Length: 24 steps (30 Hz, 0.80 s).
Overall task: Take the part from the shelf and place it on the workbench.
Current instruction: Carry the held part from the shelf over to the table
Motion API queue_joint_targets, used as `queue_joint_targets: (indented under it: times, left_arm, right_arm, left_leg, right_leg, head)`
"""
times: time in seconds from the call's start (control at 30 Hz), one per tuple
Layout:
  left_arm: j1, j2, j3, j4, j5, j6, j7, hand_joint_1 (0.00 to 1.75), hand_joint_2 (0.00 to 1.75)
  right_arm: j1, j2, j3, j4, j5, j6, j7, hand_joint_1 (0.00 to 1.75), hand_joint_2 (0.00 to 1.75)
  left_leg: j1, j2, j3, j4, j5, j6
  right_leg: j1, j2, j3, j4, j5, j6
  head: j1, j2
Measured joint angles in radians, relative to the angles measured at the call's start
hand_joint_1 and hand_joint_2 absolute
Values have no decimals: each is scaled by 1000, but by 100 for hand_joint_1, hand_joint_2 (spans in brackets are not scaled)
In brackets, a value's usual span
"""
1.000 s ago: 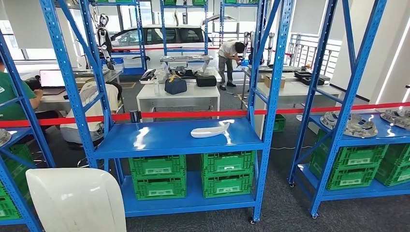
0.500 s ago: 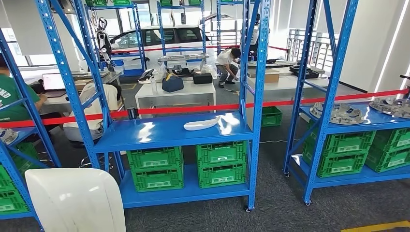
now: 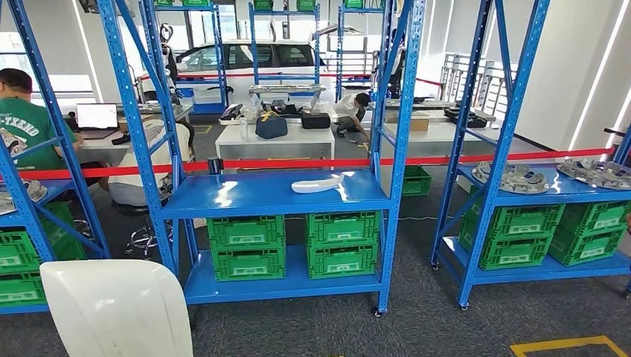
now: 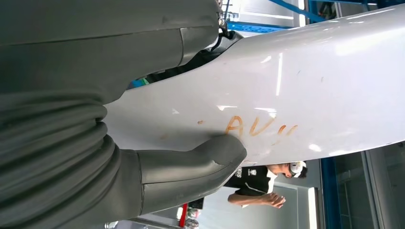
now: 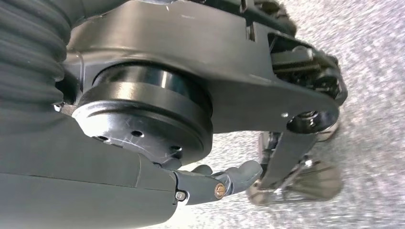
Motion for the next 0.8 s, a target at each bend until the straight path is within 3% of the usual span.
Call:
queue_joint_targets:
  times: [0.07, 0.13, 0.17, 0.23, 0.3, 0.33, 0.4, 0.43, 0.47, 0.5, 0.53, 0.6, 0.63, 0.7, 0.77, 0.8]
  left_arm:
    - [5, -1, 0, -2, 0, 3, 3, 175, 175]
    - [9, -2, 0, -8, 0, 6, 6, 175, 175]
    - [10, -2, 1, -10, -1, 10, 9, 175, 175]
    - [14, -2, 1, -12, -9, 27, 23, 175, 175]
    - [21, -1, 2, -11, -16, 48, 38, 175, 175]
    - [24, 0, 3, -10, -15, 55, 43, 175, 175]
    - [31, 2, 5, -8, -7, 62, 51, 175, 175]
    - [35, 2, 5, -6, 0, 66, 56, 175, 175]
    - [40, 3, 6, -3, 9, 68, 60, 175, 175]
    - [44, 3, 6, -1, 20, 71, 65, 175, 175]
    - [47, 3, 6, 0, 32, 72, 68, 175, 175]
    - [49, 3, 6, -2, 56, 73, 72, 175, 175]
    - [51, 3, 7, -4, 65, 73, 73, 175, 175]
    - [59, 2, 8, -10, 73, 72, 75, 175, 175]
    - [72, 2, 9, -17, 76, 72, 76, 175, 175]
    - [78, 2, 10, -20, 76, 72, 76, 175, 175]
  right_arm:
    - [1, -1, 0, 0, -1, 0, 3, 0, 175]
    - [2, -2, 0, 0, -2, 1, 4, 0, 175]
    - [2, -2, 0, 0, -2, 3, 3, 0, 175]
    - [4, -2, 0, 0, 0, 8, 2, 0, 175]
    - [4, -2, 0, 0, 4, 14, 2, 0, 175]
    - [3, -2, 0, 0, 6, 16, 1, 0, 175]
    - [3, -2, 0, 0, 9, 20, 0, 0, 175]
    - [3, -3, 0, 0, 10, 22, -2, 0, 175]
    - [3, -3, 0, 0, 11, 24, -4, 0, 175]
    - [4, -3, 0, 0, 13, 26, -7, 0, 175]
    - [5, -3, 0, 0, 16, 29, -10, 0, 175]
    - [6, -4, 1, 0, 21, 37, -14, 0, 175]
    - [7, -5, 2, 0, 24, 41, -14, 0, 175]
    - [9, -8, 4, 0, 28, 45, -14, 0, 175]
    - [9, -11, 5, 0, 31, 48, -13, 0, 175]
    - [10, -13, 5, 0, 32, 52, -12, 0, 175]
  left_leg:
    - [2, -1, -40, 18, 20, -7]
    - [0, -2, -70, 37, 34, -18]
    - [-1, -2, -78, 42, 40, -24]
    - [-1, -2, -83, 39, 53, -37]
    - [2, -4, -96, 54, 34, -50]
    - [4, -6, -110, 86, -1, -57]
    - [7, -8, -142, 200, -93, -69]
    - [8, -8, -154, 258, -120, -72]
    - [9, -8, -155, 296, -127, -74]
    - [9, -7, -138, 298, -115, -74]
    - [9, -4, -100, 259, -95, -72]
    - [5, 21, 10, 114, -69, -63]
    - [0, 34, 49, 57, -64, -55]
    - [-8, 39, 71, 12, -67, -38]
    - [-4, 21, 64, 4, -59, -23]
    - [-1, 12, 62, 1, -52, -17]
  right_leg:
    - [-2, 0, 88, -86, 40, 0]
    - [0, 3, 186, -226, 16, -9]
    - [2, 4, 211, -270, -4, -18]
    - [5, 3, 209, -289, -7, -39]
    - [1, 0, 194, -292, 13, -56]
    - [-2, -1, 185, -293, 24, -61]
    - [-3, -2, 164, -292, 43, -66]
    - [-3, -3, 154, -292, 52, -66]
    - [-3, -5, 144, -292, 60, -66]
    - [-3, -9, 134, -291, 67, -65]
    - [-3, -14, 126, -291, 73, -63]
    - [-1, -25, 120, -289, 83, -58]
    - [0, -30, 120, -289, 86, -53]
    - [2, -45, 124, -289, 91, -43]
    - [3, -55, 126, -288, 91, -31]
    - [3, -49, 121, -276, 78, -25]
  head:
    - [1, 0]
    - [1, 0]
    - [1, 0]
    - [0, 0]
    - [-1, 0]
    - [-1, 0]
    - [-2, 0]
    - [-3, 0]
    - [-3, 0]
    - [-3, 0]
    - [-4, 0]
    - [-4, 0]
    - [-3, 0]
    - [-3, 0]
    - [-4, 0]
    - [-3, 0]
